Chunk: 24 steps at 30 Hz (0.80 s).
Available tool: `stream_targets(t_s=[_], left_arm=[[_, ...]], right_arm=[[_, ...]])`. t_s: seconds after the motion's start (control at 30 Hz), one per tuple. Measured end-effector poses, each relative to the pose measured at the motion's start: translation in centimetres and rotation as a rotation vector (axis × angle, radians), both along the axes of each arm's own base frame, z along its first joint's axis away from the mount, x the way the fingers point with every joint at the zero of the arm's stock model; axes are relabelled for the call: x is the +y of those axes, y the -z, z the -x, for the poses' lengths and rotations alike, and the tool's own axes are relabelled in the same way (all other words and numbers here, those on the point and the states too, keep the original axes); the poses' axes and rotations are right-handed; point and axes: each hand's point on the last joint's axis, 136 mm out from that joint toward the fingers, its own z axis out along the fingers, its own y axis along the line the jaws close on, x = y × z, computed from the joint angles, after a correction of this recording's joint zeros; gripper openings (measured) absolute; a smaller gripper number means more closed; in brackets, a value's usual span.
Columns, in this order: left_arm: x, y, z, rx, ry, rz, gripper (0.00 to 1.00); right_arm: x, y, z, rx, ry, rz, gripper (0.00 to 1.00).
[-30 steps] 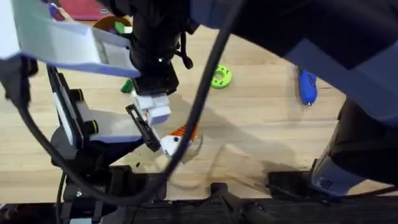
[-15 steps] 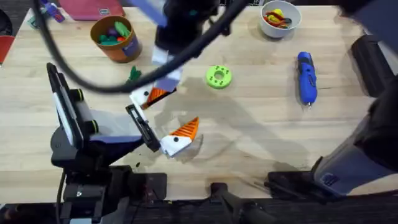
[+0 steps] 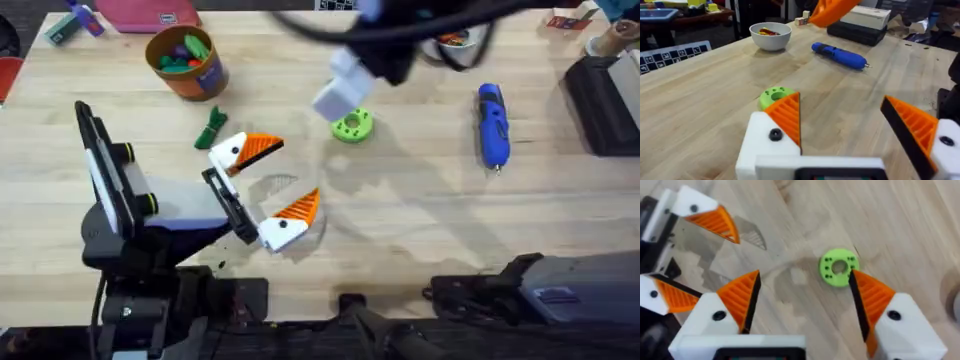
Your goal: Pick up the gripper from the table and insert it into the empty holder that is missing its gripper. Then pick up a screw, insert it into the mounting hole, and use the screwdriver to tighten it. Finally, clean up the table by picking up the vegetable and placing it into the bucket.
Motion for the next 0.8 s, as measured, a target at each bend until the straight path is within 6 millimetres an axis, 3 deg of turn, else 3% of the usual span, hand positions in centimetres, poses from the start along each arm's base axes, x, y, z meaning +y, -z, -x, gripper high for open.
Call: stream_targets(t_s=[0.23,0.43,0.57,0.8], left_arm=[[0.0,0.0,0.0,0.000,0.000,0.000,0.985],[0.0,0.0,0.0,0.000,0.000,0.000,0.985],[0.0,0.0,0.0,0.000,0.000,0.000,0.985],[0.0,0.0,0.0,0.000,0.000,0.000,0.985]], right_arm=[[-6.5,0.0,0.5,0.008,0.295,-0.050,0.993],[-10.2,0.8,1.5,0.009,0.467,-0.048,0.993],[-11.3,1.0,2.6,0.008,0.499,-0.055,0.993],[-11.3,0.9,2.7,0.007,0.509,-0.063,0.994]])
